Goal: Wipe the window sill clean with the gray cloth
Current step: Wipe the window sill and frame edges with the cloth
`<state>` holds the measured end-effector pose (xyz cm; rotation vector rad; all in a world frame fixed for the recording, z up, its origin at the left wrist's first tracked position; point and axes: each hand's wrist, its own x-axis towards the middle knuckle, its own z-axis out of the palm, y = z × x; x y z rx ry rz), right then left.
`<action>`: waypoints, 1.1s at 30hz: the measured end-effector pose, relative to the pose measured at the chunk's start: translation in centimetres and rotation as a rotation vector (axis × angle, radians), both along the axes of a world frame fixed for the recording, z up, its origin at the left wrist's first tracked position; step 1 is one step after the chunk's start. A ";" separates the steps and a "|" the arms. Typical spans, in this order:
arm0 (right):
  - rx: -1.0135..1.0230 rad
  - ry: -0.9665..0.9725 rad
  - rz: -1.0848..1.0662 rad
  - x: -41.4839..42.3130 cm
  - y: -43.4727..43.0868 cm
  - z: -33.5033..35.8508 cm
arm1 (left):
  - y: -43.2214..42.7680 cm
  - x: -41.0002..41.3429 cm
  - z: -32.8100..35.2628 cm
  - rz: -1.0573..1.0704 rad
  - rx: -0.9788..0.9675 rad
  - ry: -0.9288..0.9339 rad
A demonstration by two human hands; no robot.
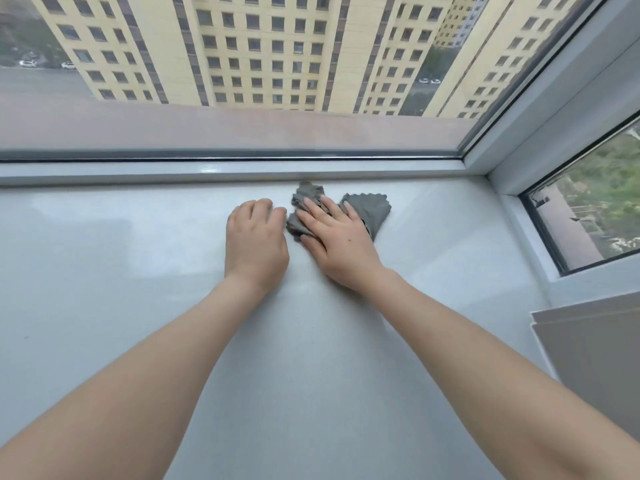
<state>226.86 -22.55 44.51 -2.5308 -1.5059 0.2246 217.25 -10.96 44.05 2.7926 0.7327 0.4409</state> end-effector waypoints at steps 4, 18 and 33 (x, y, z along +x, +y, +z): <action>-0.017 -0.014 -0.039 5.8 -0.6 0.1 | -0.1 1.3 -0.2 -0.014 0.026 0.009; 0.009 -0.001 -0.576 12.8 -9.8 0.0 | 1.3 0.9 -0.5 0.055 0.039 0.150; -0.104 -0.016 -1.049 0.6 -11.9 -1.1 | 3.7 -0.3 -1.1 0.029 -0.021 0.121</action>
